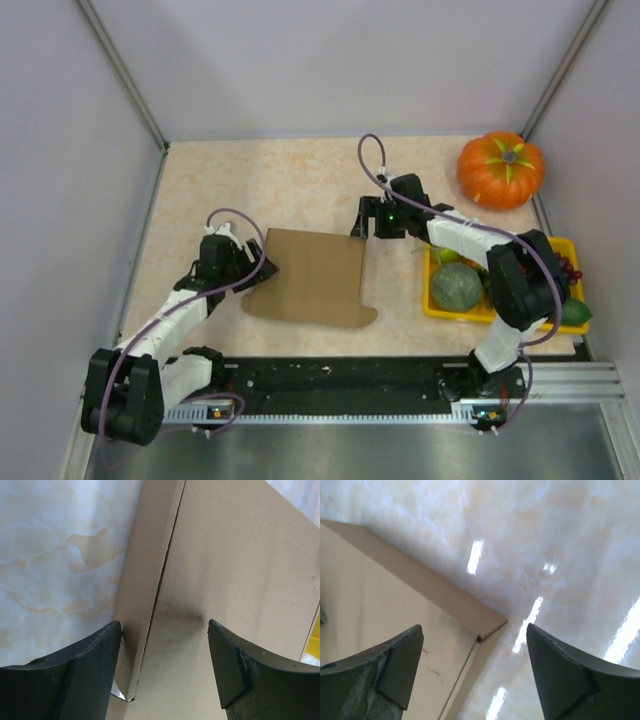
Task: Fold the paper box
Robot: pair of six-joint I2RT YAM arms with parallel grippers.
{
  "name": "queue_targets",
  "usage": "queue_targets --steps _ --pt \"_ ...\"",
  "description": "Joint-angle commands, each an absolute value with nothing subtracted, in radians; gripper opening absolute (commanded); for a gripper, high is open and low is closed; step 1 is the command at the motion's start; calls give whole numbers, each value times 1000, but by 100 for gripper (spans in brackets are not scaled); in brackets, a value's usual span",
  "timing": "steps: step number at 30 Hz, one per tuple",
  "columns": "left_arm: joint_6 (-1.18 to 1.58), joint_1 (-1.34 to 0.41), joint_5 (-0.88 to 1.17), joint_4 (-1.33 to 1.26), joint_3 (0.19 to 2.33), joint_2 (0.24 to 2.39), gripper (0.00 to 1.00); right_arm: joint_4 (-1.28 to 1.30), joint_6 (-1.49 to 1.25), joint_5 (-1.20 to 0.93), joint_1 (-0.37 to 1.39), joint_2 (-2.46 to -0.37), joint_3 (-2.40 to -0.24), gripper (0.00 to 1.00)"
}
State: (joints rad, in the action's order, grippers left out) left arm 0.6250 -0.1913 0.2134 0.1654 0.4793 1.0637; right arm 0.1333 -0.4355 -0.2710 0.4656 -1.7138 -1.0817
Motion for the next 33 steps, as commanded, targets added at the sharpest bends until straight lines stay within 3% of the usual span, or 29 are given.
queue_targets --steps 1,6,11,12,13,15,16,20,25,33 --pt "586 -186 273 54 419 980 75 267 -339 -303 476 -1597 -1039 87" --pt "639 -189 515 -9 350 1009 75 264 -371 -411 566 -1462 -881 87" --pt "908 -206 612 -448 181 1057 72 84 -502 -468 569 -1411 -784 87" --pt "870 -206 604 -411 210 1060 72 93 -492 -445 557 -1422 -801 87" --pt "832 -212 557 -326 241 1042 79 189 -473 -402 530 -1431 -849 87" --pt "716 -222 439 -7 343 982 81 318 -372 -187 532 -1419 -929 88" --pt "689 -236 297 96 369 900 82 415 -350 -125 544 -1411 -940 91" --pt "611 -247 198 414 451 721 82 511 -342 -92 604 -1310 -882 93" --pt "721 -463 161 457 431 627 75 511 -417 -159 676 -1112 -744 91" --pt "660 -488 66 349 419 657 80 382 -376 -205 676 -1123 -684 92"
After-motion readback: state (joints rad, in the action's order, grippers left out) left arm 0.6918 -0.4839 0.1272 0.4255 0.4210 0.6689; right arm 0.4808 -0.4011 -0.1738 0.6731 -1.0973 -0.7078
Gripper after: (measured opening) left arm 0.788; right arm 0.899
